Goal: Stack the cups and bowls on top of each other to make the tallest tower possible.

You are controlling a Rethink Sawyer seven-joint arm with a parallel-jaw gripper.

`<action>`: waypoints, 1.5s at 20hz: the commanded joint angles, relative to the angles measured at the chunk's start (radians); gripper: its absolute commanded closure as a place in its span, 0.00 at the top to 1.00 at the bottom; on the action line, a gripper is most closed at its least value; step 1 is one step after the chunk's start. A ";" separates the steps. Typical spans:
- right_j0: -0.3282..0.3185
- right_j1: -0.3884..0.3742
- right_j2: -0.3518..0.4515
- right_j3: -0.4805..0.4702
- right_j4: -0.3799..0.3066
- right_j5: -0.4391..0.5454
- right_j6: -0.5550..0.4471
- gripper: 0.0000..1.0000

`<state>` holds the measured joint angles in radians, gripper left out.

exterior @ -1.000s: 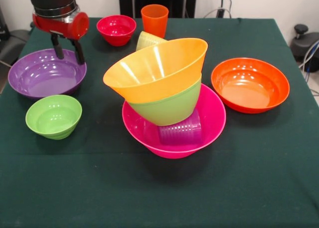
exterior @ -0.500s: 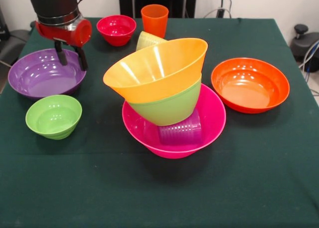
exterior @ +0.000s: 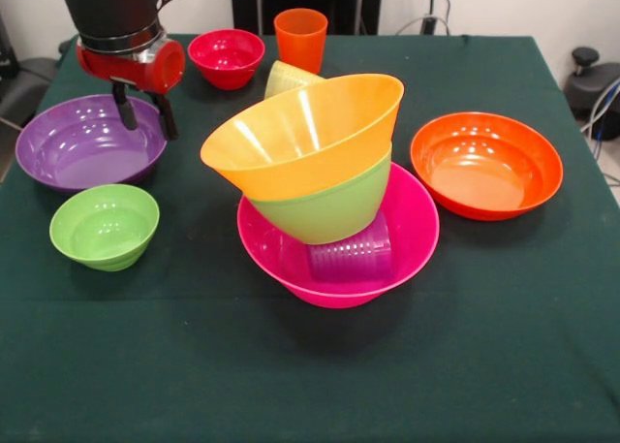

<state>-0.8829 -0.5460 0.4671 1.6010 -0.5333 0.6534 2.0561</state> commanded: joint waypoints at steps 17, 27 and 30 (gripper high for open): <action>0.071 0.081 0.021 -0.126 -0.062 0.092 -0.187 1.00; 0.093 0.085 0.012 -0.140 -0.046 0.102 -0.170 1.00; 0.101 0.068 0.011 -0.126 -0.038 0.105 -0.159 1.00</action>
<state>-0.8304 -0.4941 0.4671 1.5148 -0.5333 0.6536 2.0561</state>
